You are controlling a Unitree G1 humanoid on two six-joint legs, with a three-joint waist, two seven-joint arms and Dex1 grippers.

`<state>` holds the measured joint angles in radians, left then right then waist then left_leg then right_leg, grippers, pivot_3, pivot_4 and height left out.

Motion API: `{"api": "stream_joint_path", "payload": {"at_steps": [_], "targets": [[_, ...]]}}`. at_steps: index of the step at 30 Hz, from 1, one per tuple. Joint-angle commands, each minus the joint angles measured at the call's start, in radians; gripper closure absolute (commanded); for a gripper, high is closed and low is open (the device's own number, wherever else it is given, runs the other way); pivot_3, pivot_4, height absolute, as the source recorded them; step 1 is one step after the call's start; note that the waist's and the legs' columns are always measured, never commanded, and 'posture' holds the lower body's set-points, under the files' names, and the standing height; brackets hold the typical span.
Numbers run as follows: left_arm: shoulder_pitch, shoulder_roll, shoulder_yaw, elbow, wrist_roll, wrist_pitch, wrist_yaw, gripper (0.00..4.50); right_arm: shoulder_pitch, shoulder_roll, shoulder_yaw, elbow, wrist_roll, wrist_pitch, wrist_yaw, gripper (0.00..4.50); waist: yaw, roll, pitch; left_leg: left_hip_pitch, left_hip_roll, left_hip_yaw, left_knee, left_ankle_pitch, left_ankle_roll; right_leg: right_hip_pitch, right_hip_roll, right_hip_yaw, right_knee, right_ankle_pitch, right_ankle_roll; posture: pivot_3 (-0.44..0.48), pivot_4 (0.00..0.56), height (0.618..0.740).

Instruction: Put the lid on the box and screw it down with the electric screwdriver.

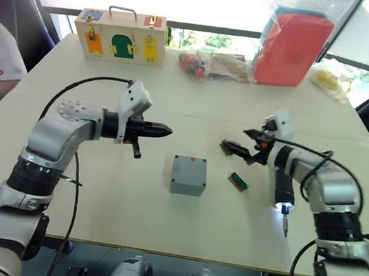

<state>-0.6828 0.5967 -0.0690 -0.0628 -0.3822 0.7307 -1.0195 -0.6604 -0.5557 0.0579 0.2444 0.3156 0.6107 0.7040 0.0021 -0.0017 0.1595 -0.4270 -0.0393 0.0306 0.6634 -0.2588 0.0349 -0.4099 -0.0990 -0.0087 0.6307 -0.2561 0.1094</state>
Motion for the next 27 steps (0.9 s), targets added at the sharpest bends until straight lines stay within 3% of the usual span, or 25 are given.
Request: {"api": "stream_joint_path", "payload": {"at_steps": [1, 7, 27], "targets": [[0.013, 0.004, 0.008, -0.062, -0.021, 0.011, 0.02, 4.5, -0.04, 0.019, 0.005, 0.06, -0.061, -0.106, -0.008, 0.72, -0.001, 0.0, 0.0, 0.0, 0.0, 0.0, 0.0, 0.0, 0.0, 0.0, 0.0, 0.0, 0.0, 0.0, 0.0, 0.0, 0.15, 0.74], [0.038, 0.012, 0.003, -0.088, -0.023, 0.021, 0.034, 4.5, -0.042, 0.03, 0.031, 0.102, -0.112, -0.162, 0.02, 2.7, -0.002, 0.0, 0.0, 0.0, 0.0, 0.0, 0.0, 0.0, 0.0, 0.0, 0.001, 0.0, 0.0, 0.0, 0.0, 0.0, 0.15, 0.74], [0.055, 0.015, -0.023, -0.096, -0.021, 0.014, 0.045, 4.5, -0.054, 0.067, 0.009, 0.16, -0.138, -0.168, 0.033, 2.7, -0.014, 0.0, 0.0, 0.0, 0.001, 0.0, 0.0, 0.001, -0.001, 0.0, 0.001, 0.0, 0.0, 0.0, 0.0, 0.0, 0.15, 0.74]]}}
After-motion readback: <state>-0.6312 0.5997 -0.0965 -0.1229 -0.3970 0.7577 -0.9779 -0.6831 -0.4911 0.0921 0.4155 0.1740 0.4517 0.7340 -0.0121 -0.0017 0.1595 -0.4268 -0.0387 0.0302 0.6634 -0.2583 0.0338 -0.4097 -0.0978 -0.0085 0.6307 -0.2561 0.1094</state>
